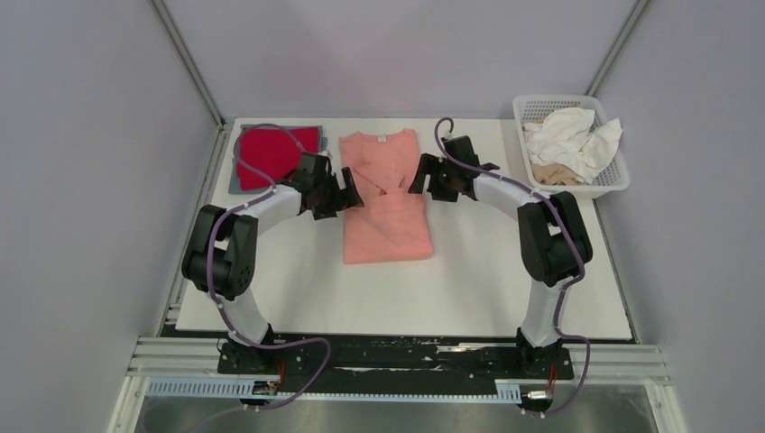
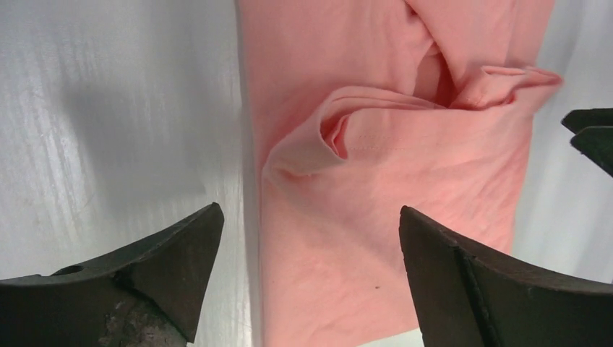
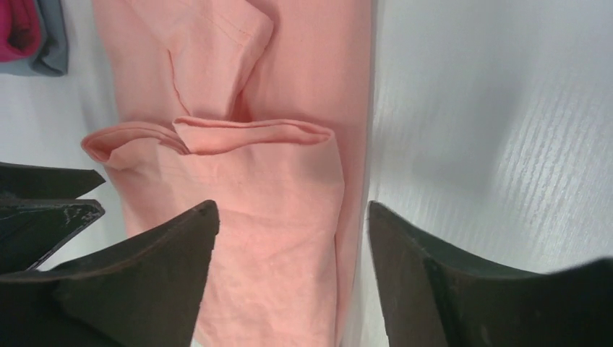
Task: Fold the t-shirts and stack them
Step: Fold the folded rectangular tshirt in 1/3 of the way, then grab one side of the 2/3 rectangular tshirt with both arms, then fold the long partially folded tshirt into a neat square
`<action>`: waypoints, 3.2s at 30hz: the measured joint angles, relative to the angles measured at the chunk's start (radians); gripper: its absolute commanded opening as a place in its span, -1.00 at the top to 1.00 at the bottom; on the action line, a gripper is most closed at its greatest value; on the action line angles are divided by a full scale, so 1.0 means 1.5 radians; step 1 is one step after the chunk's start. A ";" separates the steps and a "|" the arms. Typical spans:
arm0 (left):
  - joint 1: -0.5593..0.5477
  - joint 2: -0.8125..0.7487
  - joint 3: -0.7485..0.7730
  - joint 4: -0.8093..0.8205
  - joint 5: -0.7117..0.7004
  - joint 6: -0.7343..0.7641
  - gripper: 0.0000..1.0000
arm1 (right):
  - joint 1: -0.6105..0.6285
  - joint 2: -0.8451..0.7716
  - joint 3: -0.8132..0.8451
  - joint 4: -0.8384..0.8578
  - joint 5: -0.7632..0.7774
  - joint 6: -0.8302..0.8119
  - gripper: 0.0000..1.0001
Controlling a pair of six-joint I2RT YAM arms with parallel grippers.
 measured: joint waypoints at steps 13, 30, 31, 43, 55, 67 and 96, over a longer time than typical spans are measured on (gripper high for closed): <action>-0.005 -0.243 -0.174 0.024 0.000 -0.029 -1.00 | -0.002 -0.207 -0.191 0.036 -0.063 -0.010 -1.00; -0.055 -0.280 -0.346 0.064 0.026 -0.106 -0.48 | 0.006 -0.251 -0.402 0.083 -0.182 0.066 -0.44; -0.057 -0.275 -0.346 0.068 0.028 -0.110 -0.45 | 0.006 -0.249 -0.405 0.086 -0.181 0.071 -0.39; -0.065 -0.214 -0.346 0.135 0.045 -0.137 0.29 | 0.010 -0.221 -0.420 0.128 -0.159 0.120 0.26; -0.067 -0.169 -0.332 0.166 0.059 -0.148 1.00 | 0.016 -0.203 -0.430 0.159 -0.152 0.133 0.95; -0.129 -0.428 -0.494 0.145 0.041 -0.149 1.00 | 0.042 -0.335 -0.494 0.103 -0.216 0.116 1.00; -0.148 -0.701 -0.343 -0.020 -0.080 -0.129 1.00 | -0.017 -0.440 -0.247 -0.072 -0.450 0.043 1.00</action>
